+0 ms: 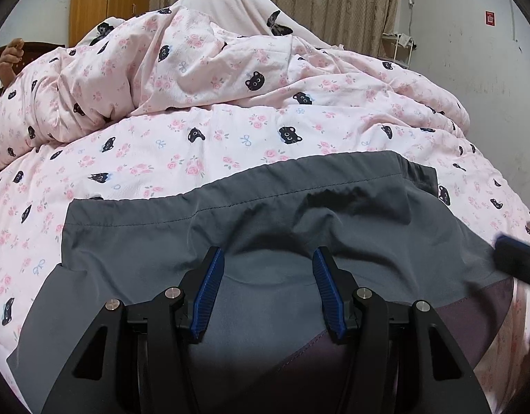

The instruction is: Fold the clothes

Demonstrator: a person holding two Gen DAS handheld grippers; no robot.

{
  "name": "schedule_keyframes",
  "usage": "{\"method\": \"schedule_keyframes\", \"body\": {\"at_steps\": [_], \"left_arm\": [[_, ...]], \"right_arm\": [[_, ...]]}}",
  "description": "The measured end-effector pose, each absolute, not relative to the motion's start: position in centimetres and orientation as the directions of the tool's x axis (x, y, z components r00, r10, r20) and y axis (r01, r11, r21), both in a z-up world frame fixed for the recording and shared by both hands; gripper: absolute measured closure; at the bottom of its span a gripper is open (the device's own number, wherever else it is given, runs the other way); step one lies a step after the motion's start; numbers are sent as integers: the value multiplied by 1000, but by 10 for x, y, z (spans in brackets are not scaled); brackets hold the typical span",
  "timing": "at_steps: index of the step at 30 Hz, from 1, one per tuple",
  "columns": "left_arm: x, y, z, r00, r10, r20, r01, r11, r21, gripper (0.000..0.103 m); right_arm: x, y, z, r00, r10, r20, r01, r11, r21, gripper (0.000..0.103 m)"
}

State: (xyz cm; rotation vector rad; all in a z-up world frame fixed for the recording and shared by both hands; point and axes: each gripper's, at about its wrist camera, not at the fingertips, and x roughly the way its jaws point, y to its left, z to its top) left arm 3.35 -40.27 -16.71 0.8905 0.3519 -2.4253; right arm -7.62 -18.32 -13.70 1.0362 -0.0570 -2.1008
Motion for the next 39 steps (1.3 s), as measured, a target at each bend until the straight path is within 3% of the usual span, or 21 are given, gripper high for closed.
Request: {"method": "schedule_keyframes", "body": {"at_steps": [5, 7, 12, 21, 22, 23, 26, 29, 39], "left_arm": [[34, -403, -167, -646, -384, -660, 557, -828, -64, 54], [34, -403, -168, -646, -384, -660, 557, -828, -63, 54], [34, -404, -168, -648, -383, -659, 557, -828, -66, 54], [36, -405, -169, -655, -374, -656, 555, -828, -81, 54], [36, -405, -169, -656, -374, -656, 555, -828, -83, 54], [36, -406, -169, -655, -373, -657, 555, -828, -84, 54], [36, -407, -169, -653, -372, -659, 557, -826, -85, 54], [36, -405, -165, -648, -385, -657, 563, -823, -73, 54], [22, -421, -137, -608, -396, -688, 612, -786, -88, 54]], "right_arm": [[-74, -128, -167, -227, -746, -626, 381, -660, 648, 5], [-70, -118, -175, -194, -776, -600, 343, -626, 700, 6], [-65, -125, -177, -122, -849, -514, 359, -520, 775, 7], [-79, -153, -188, -141, -877, -460, 335, -479, 811, 11], [-80, -156, -188, -146, -880, -452, 342, -474, 812, 16], [-81, -160, -187, -149, -883, -445, 349, -468, 812, 32], [-86, -167, -187, -153, -882, -446, 357, -470, 807, 68], [-87, -169, -185, -158, -875, -457, 374, -481, 793, 78], [-87, -167, -185, -158, -861, -483, 394, -503, 769, 79]]}}
